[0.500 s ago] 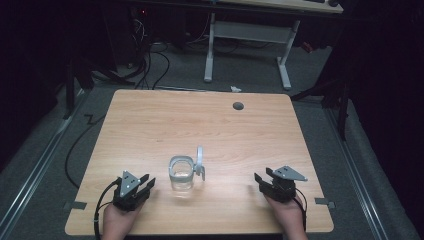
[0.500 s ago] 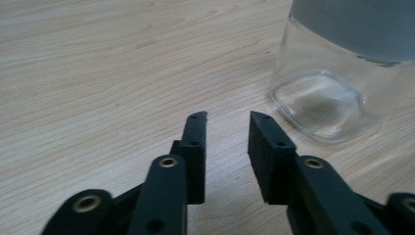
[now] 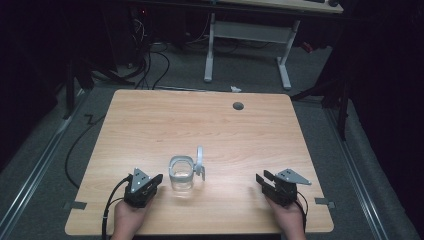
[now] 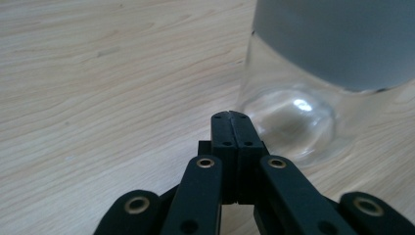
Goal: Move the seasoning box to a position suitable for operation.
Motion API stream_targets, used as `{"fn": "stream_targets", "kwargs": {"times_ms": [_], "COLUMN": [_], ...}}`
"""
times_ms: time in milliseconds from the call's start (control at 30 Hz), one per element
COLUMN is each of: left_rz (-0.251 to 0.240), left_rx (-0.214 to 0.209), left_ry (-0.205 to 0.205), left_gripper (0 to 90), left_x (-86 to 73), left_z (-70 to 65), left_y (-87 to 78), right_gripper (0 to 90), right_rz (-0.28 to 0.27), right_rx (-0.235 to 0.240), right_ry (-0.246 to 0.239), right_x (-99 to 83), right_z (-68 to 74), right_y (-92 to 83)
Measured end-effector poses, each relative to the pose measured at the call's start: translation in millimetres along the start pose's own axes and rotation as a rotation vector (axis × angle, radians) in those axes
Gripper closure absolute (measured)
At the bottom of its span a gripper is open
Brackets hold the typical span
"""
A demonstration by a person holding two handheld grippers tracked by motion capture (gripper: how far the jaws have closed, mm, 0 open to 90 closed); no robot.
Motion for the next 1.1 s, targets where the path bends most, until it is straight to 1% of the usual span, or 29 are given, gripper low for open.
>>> {"fn": "stream_targets", "kwargs": {"times_ms": [67,100,167,267,400,433,500,567,600,700,800,900,1033,1067,1100], "left_rz": [-0.007,-0.006,-0.003,-0.001,0.005,0.005,0.009,0.015,0.015,0.025,0.029,0.031,0.039,0.038,0.039], "left_rx": [-0.007,-0.009,-0.006,-0.002,-0.004,-0.007,-0.010,-0.014,-0.017,-0.026,-0.032,-0.034,-0.046,-0.052,-0.056], "left_ry": [-0.021,-0.024,-0.027,-0.010,0.001,0.005,0.007,0.011,0.011,0.025,0.030,0.020,0.031,0.027,0.034], "left_gripper": [90.0,89.8,89.9,90.0,90.0,90.0,90.0,90.0,90.0,90.0,90.0,90.0,90.0,90.0,90.0], "left_x": [2.1,2.3,1.6,-0.5,-3.0,-3.5,-5.4,-7.7,-8.7,-11.9,-13.8,-14.3,-16.3,-17.0,-18.1], "left_z": [-1.7,-2.0,-2.0,-3.6,-7.0,-7.7,-9.9,-12.1,-13.4,-16.4,-17.8,-19.5,-23.9,-26.1,-27.7], "left_y": [0.2,0.3,1.2,2.1,2.1,2.0,1.5,0.8,0.7,-1.0,-1.9,-2.7,-6.2,-7.1,-8.1], "right_gripper": [66.7,67.2,67.4,67.4,71.2,72.6,74.1,74.2,74.2,73.9,73.8,73.7,73.5,73.5,73.6], "right_rz": [-0.005,-0.003,0.005,0.014,0.040,0.042,0.042,0.044,0.044,0.041,0.038,0.031,0.032,0.032,0.033], "right_rx": [0.035,0.042,0.044,0.053,0.081,0.082,0.085,0.085,0.084,0.087,0.090,0.093,0.091,0.092,0.094], "right_ry": [0.021,0.027,0.014,0.001,-0.016,-0.013,-0.026,-0.026,-0.036,-0.044,-0.047,-0.040,-0.045,-0.046,-0.048], "right_x": [1.0,0.8,-0.1,-0.5,-3.8,-3.9,-3.2,-3.0,-2.9,-3.1,-2.9,-2.1,-2.5,-2.6,-2.5], "right_z": [2.6,3.5,5.2,9.0,15.0,15.8,16.6,18.0,17.9,19.3,19.9,19.3,18.7,19.0,19.7], "right_y": [0.1,0.6,1.9,4.5,7.4,7.3,7.1,6.7,6.9,6.6,6.1,5.6,6.3,6.4,6.3]}}
Point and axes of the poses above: each handheld gripper's, and its own axes: y roughly forward along the jaws, x roughly out of its top, z roughly to its left, the point moved 10 cm from there along y, roughly forward along the jaws, and after that the axes turned 5 degrees about x, right-handed, at the moved point
